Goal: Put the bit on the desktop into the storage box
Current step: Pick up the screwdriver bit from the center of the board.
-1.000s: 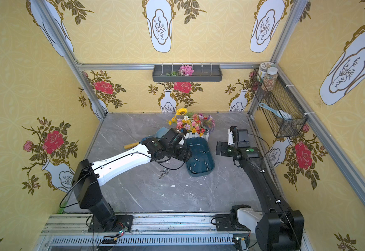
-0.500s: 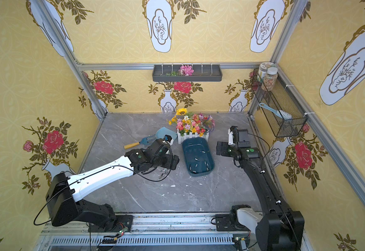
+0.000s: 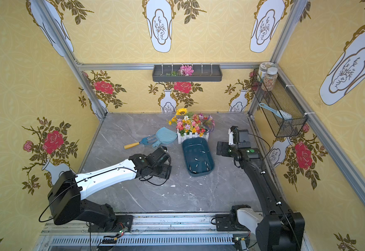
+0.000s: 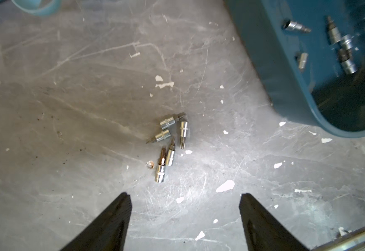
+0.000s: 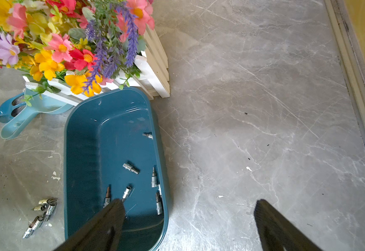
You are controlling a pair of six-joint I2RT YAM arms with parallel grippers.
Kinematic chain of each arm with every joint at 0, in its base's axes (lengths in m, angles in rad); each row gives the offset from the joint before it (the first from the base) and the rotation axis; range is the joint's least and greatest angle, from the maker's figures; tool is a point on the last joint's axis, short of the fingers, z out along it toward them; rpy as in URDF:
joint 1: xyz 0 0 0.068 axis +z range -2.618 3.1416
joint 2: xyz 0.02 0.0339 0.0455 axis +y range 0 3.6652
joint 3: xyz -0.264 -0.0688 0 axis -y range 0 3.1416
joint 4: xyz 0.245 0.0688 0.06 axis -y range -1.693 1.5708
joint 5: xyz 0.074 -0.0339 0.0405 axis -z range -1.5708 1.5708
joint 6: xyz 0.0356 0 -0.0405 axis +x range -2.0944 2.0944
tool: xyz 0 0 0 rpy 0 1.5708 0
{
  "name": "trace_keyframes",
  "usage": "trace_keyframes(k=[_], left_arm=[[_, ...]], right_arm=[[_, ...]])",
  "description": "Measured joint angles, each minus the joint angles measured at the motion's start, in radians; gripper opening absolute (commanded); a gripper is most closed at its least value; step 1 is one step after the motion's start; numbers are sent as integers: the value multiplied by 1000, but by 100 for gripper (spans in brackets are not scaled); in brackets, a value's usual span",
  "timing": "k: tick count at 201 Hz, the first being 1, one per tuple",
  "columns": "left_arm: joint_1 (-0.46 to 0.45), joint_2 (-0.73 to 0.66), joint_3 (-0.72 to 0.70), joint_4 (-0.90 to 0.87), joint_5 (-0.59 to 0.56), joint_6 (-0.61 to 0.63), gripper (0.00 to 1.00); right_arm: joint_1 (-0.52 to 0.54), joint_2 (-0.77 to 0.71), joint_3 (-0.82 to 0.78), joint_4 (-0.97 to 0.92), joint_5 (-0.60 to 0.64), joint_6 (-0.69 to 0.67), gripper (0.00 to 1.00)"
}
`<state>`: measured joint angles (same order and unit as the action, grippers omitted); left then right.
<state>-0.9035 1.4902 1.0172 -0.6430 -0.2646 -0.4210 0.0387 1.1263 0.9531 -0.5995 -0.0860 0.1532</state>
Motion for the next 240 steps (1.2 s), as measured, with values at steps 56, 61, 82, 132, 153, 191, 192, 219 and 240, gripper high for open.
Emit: trace_keyframes(k=[56, 61, 82, 132, 153, 191, 192, 219, 240], left_arm=[[27, 19, -57, -1, 74, -20, 66], [34, 19, -63, 4, 85, -25, 65], [68, 19, -93, 25, 125, -25, 60], [111, 47, -111, 48, 164, -21, 48], [128, 69, -111, 56, 166, -16, 44], [140, 115, -104, 64, 167, 3, 38], [140, 115, -104, 64, 167, 3, 38], [142, 137, -103, 68, 181, 7, 37], [143, 143, -103, 71, 182, 10, 36]], right_arm=[[0, 0, 0, 0, 0, 0, 97], [0, 0, 0, 0, 0, 0, 97], [0, 0, 0, 0, 0, 0, 97], [0, 0, 0, 0, 0, 0, 97], [0, 0, 0, 0, 0, 0, 97], [0, 0, 0, 0, 0, 0, 97], [0, 0, 0, 0, 0, 0, 97], [0, 0, 0, 0, 0, 0, 97], [0, 0, 0, 0, 0, 0, 97]])
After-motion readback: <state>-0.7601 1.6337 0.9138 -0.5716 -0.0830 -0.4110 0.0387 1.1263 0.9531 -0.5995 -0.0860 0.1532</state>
